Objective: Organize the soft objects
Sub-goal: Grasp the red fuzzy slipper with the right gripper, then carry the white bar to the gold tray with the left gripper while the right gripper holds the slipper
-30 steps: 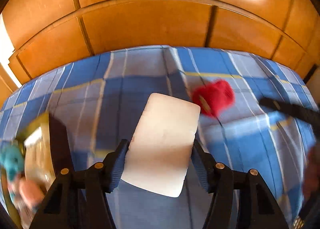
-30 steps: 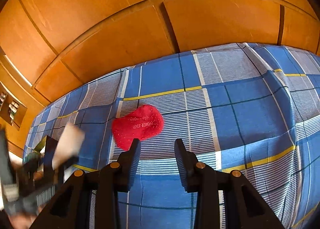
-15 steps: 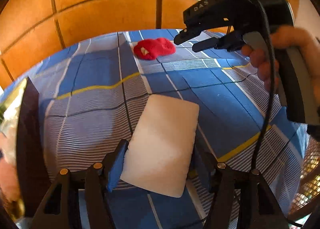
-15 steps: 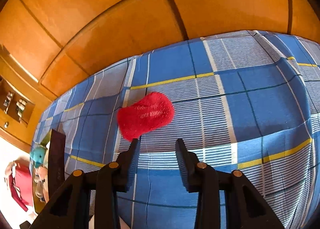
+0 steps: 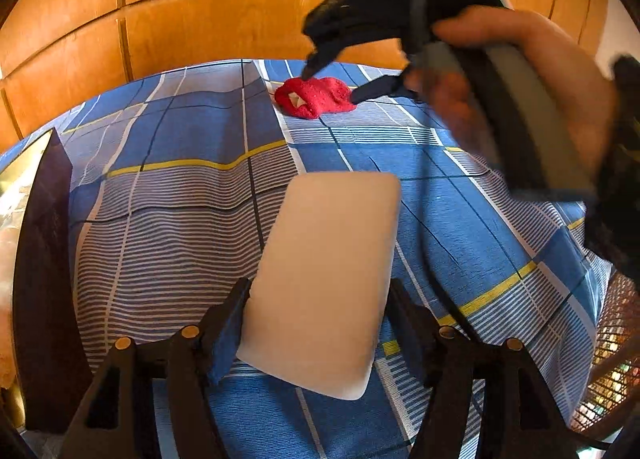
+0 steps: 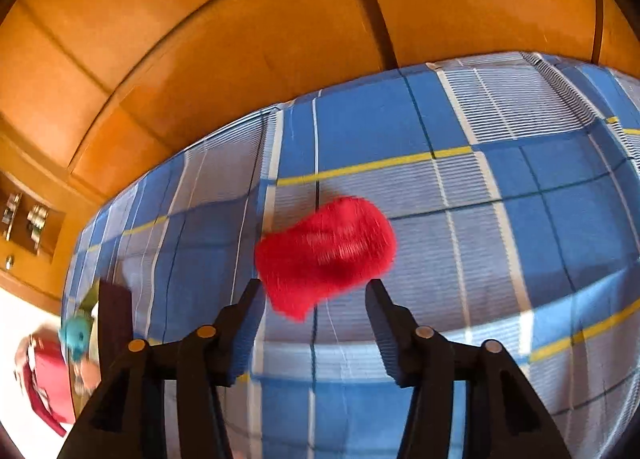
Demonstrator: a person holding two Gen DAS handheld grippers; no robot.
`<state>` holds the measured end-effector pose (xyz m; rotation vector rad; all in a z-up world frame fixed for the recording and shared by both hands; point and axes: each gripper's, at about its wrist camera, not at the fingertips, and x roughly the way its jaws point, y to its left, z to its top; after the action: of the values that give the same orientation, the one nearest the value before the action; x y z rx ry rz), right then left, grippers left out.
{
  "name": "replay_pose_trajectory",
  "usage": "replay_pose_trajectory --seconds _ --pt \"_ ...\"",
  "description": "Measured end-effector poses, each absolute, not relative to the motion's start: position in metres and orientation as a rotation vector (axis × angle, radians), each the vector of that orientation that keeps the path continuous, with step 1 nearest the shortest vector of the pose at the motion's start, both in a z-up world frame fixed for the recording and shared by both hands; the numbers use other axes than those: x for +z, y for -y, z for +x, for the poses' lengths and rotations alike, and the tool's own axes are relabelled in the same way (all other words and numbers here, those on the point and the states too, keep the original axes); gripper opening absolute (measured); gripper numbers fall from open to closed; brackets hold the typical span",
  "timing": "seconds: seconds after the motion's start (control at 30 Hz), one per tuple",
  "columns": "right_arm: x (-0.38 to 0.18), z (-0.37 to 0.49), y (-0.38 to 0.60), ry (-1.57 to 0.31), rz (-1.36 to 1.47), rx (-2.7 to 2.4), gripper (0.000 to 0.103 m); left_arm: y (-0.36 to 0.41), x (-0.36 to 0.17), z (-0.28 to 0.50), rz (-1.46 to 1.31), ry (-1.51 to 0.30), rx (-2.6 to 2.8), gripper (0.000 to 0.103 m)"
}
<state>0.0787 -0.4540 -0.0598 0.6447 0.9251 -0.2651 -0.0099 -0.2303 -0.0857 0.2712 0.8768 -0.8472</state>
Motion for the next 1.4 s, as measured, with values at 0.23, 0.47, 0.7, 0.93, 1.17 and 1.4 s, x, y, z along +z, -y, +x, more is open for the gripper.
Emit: replay_pose_trajectory --seconds 0.23,0.47,0.7,0.93,1.17,1.4 --pt "-0.068 0.125 0.447 -0.994 0.578 -0.323 0.054 0.228 -0.087 -0.007 0.250 -0.889 -0.848 0.071" --pt "-0.060 0.129 0.426 -1.040 0.349 -0.292 0.029 0.228 -0.088 -0.006 0.249 -0.892 -0.850 0.072" --pt "-0.039 0.061 0.403 -1.043 0.163 -0.145 0.029 0.231 -0.089 -0.004 0.265 -0.909 -0.883 0.082" --pt "-0.070 0.020 0.409 -1.062 0.203 -0.115 0.032 0.226 -0.084 -0.005 0.261 -0.936 -0.904 0.087" --pt "-0.073 0.019 0.419 -1.043 0.278 -0.087 0.033 0.211 -0.058 0.000 0.194 -0.908 -0.910 0.093" --pt "-0.072 0.019 0.413 -1.053 0.219 -0.101 0.035 0.221 -0.063 0.016 0.249 -0.942 -0.897 0.092"
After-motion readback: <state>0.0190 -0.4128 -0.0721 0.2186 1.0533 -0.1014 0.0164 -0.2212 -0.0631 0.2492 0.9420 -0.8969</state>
